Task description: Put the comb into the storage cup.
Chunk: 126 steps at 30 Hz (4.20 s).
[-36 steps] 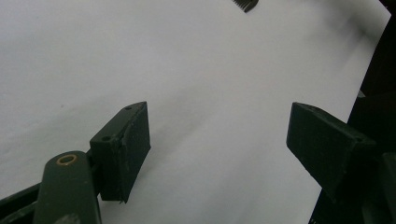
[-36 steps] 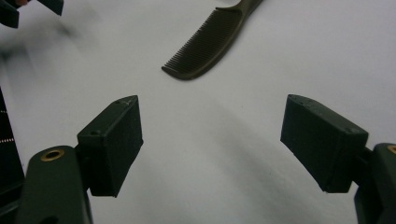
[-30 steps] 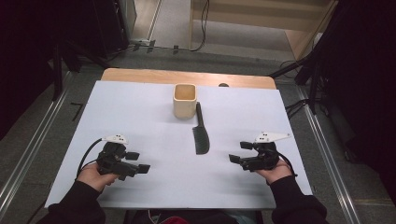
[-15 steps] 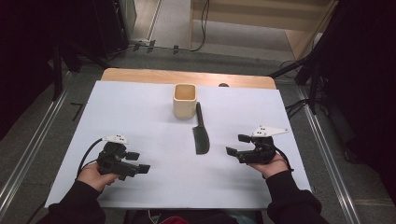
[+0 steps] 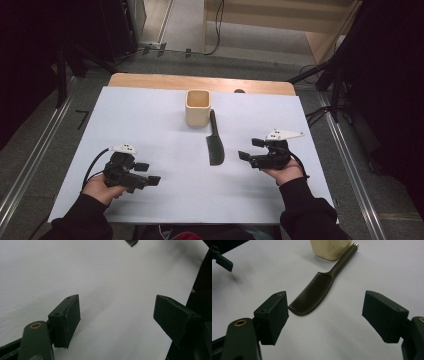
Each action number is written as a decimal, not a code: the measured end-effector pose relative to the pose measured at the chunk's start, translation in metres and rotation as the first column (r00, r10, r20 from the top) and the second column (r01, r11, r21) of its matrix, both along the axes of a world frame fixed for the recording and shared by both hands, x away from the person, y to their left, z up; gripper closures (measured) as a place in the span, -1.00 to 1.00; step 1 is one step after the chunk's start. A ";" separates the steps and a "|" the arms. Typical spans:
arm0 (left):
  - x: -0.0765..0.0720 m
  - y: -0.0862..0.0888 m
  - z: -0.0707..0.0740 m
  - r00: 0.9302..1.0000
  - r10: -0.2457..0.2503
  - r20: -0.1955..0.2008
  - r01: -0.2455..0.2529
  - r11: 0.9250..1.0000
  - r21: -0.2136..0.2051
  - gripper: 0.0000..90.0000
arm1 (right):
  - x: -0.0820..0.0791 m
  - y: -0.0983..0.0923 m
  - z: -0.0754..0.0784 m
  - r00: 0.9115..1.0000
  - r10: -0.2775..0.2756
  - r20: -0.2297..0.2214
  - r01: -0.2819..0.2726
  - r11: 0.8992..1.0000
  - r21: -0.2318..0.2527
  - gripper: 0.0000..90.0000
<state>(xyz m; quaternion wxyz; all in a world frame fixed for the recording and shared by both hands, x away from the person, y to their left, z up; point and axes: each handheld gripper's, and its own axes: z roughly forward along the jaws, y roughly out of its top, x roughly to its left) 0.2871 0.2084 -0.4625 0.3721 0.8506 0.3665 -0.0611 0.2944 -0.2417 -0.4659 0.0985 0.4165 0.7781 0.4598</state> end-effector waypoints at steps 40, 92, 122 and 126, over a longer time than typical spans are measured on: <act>0.000 0.000 0.000 1.000 -0.008 -0.003 0.008 1.000 0.000 -0.51 | 0.038 0.031 0.005 1.000 0.007 0.025 -0.007 1.000 -0.008 -0.50; 0.002 0.000 -0.002 1.000 -0.011 -0.008 0.011 1.000 0.000 -0.51 | 0.114 0.071 0.001 1.000 0.015 -0.005 -0.015 0.999 -0.036 -0.32; 0.002 0.000 -0.002 1.000 -0.016 -0.010 0.016 1.000 0.000 -0.51 | 0.122 0.093 -0.029 0.998 0.032 -0.050 -0.038 0.992 -0.123 0.95; 0.002 0.000 -0.002 1.000 -0.017 -0.010 0.017 1.000 0.000 -0.51 | 0.123 0.096 -0.034 0.998 0.028 -0.057 -0.035 0.991 -0.132 0.95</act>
